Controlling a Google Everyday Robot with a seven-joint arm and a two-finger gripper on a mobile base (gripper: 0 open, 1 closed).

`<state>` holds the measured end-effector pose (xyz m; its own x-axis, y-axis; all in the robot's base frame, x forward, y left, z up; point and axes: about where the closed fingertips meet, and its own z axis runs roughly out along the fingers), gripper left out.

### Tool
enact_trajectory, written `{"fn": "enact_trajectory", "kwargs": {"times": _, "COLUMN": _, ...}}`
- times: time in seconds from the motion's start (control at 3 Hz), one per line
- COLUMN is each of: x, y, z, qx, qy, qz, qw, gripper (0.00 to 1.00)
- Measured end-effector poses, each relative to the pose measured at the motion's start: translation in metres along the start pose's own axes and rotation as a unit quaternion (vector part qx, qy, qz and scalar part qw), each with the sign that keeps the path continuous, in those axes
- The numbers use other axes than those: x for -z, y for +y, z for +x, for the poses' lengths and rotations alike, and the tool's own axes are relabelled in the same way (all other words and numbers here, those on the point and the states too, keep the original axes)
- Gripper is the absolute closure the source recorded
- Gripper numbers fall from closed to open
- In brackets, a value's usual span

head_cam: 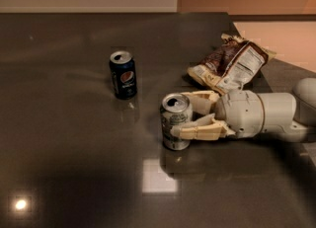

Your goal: Place 7up can upright

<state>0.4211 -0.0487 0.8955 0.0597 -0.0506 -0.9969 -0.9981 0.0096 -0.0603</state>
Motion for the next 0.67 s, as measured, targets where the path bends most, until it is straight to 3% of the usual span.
{"fn": "enact_trajectory", "kwargs": {"times": 0.33, "x": -0.0019, "y": 0.0005, "z": -0.0009, "qx": 0.001, "qy": 0.000, "qz": -0.002, "qw": 1.0000, "gripper": 0.00}}
{"fn": "enact_trajectory", "kwargs": {"times": 0.67, "x": -0.0020, "y": 0.0005, "z": -0.0010, "qx": 0.001, "qy": 0.000, "qz": -0.002, "qw": 1.0000, "gripper": 0.00}}
